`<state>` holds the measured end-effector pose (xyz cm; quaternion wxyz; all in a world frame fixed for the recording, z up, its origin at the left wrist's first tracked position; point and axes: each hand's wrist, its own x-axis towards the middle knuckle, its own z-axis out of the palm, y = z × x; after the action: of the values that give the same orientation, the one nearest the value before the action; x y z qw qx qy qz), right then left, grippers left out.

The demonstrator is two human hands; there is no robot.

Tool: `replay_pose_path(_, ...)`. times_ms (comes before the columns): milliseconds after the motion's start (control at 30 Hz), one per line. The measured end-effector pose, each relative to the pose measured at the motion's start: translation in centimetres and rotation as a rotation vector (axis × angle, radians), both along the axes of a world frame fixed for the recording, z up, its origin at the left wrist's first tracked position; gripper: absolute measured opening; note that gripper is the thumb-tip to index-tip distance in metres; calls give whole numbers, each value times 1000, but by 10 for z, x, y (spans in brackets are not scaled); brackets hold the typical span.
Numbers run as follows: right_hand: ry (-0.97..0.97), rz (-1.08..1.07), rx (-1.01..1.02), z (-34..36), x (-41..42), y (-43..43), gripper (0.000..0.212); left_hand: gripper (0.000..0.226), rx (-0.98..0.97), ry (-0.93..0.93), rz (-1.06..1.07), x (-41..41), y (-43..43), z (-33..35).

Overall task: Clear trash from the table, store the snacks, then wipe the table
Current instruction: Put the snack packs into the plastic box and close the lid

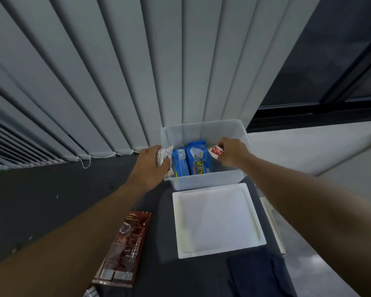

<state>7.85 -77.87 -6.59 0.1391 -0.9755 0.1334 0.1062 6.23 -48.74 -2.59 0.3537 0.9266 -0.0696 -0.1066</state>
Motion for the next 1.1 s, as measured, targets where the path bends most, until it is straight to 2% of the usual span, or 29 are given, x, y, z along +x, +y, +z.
replay_pose_path(67,34,49,-36,-9,10,1,47,57,12,-20,-9,1,0,-4)
replay_pose_path(200,57,34,200,-24,28,7,36,55,37,-22,-51,5,1,-10)
replay_pose_path(300,108,55,5,-31,33,0,39,53,50,-26,-71,7,2,-12)
replay_pose_path(367,175,249,-253,-24,26,2,52,53,46,-21,-78,7,2,-13)
replay_pose_path(467,145,256,-187,-19,18,5,54,56,53,-22,-77,9,3,-11)
replay_pose_path(567,-67,96,55,-3,8,0,39,61,42,-49,-49,8,-3,0)
replay_pose_path(633,-277,42,139,11,-3,-4,38,63,27,-101,-84,9,-10,10)
replay_pose_path(733,-532,64,-21,28,-23,-10,39,68,28,-142,-209,14,-25,19)
replay_pose_path(800,-437,-24,-116,31,-35,-15,51,71,42,-134,-294,20,-37,23)
replay_pose_path(900,-144,-68,10,21,-45,-20,69,75,104,-120,-396,27,-62,26)
replay_pose_path(967,-142,-46,59,16,-48,-23,67,74,163,-67,-443,34,-80,21)
replay_pose_path(1100,-195,-65,96,10,-49,-25,74,53,294,-29,-529,42,-112,1)
